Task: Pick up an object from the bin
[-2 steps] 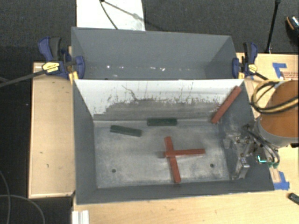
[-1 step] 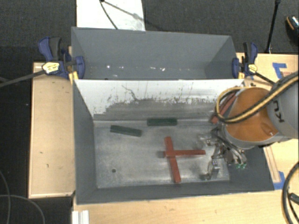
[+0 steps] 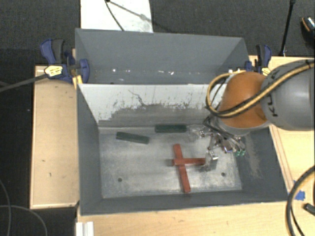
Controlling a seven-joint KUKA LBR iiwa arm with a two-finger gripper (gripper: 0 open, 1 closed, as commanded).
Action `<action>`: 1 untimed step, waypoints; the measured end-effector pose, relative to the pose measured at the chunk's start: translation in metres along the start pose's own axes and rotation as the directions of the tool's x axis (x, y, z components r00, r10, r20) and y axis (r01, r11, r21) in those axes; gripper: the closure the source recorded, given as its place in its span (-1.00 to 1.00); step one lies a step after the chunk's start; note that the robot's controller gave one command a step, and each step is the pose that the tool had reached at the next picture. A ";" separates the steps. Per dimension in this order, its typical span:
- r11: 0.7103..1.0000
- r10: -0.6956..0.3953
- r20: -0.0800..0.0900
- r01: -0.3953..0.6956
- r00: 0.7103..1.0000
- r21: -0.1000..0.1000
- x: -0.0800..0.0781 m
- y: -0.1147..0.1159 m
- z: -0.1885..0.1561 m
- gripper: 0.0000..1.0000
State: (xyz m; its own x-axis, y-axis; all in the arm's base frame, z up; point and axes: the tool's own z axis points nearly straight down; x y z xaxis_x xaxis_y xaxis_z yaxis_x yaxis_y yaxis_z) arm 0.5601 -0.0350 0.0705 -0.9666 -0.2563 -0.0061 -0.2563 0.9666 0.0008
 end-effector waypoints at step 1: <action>1.000 -0.002 -0.002 0.002 1.000 0.002 0.001 -0.002 0.000 1.00</action>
Offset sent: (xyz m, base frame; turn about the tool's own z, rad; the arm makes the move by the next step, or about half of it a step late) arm 0.0000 0.0000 0.0000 0.0000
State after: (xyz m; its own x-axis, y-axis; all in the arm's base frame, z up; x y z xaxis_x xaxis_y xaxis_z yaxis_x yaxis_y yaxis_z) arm 0.5592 -0.0368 0.0702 -0.9661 -0.2580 -0.0038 -0.2580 0.9662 -0.0008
